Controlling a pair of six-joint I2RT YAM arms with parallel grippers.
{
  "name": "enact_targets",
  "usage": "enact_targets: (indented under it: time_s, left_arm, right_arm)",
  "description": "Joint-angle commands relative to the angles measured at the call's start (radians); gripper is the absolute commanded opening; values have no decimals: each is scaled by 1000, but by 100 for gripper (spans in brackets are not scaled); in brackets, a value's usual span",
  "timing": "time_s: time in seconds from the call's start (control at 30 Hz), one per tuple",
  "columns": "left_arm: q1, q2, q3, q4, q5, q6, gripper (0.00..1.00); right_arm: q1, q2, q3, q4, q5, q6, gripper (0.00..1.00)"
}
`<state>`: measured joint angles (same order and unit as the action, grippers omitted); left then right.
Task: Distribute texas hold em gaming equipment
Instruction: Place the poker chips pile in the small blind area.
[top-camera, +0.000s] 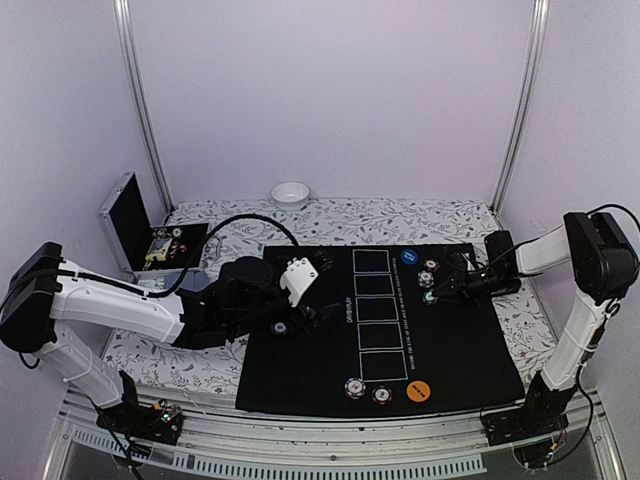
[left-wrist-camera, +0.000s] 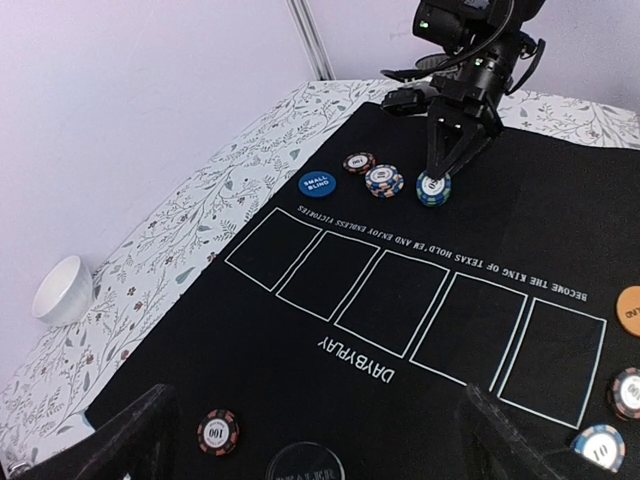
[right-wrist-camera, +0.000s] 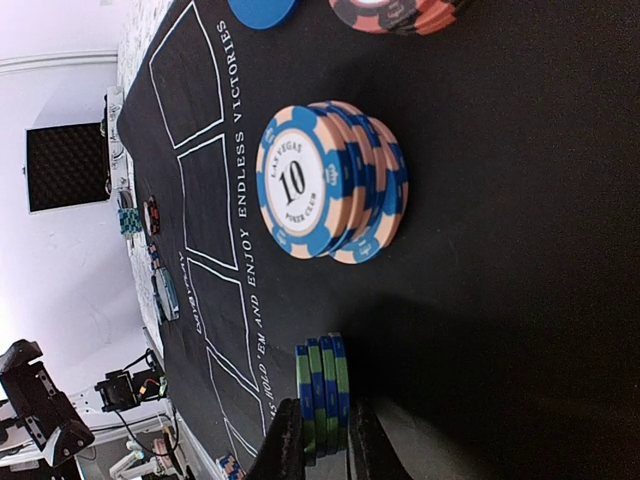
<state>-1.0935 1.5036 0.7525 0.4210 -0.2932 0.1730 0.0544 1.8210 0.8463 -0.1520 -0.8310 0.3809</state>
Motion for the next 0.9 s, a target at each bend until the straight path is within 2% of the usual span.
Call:
enact_targets:
  time_s: [0.0, 0.17, 0.23, 0.33, 0.63, 0.87]
  left_arm:
    - [15, -20, 2, -31, -3, 12, 98]
    - [19, -32, 6, -45, -6, 27, 98]
    - [18, -37, 7, -48, -7, 29, 98]
    - [20, -47, 10, -53, -11, 35, 98]
    - [24, -84, -7, -55, -36, 34, 98]
    - [24, -111, -25, -64, -33, 22, 98]
  right_arm:
    - [0, 36, 25, -18, 54, -29, 3]
    - [-6, 29, 11, -28, 76, -40, 7]
    - [-8, 15, 15, -46, 108, -38, 12]
    - [-9, 0, 36, -101, 183, -49, 15]
    - [-19, 26, 54, -142, 200, -52, 18]
    - [-23, 22, 69, -172, 212, -54, 29]
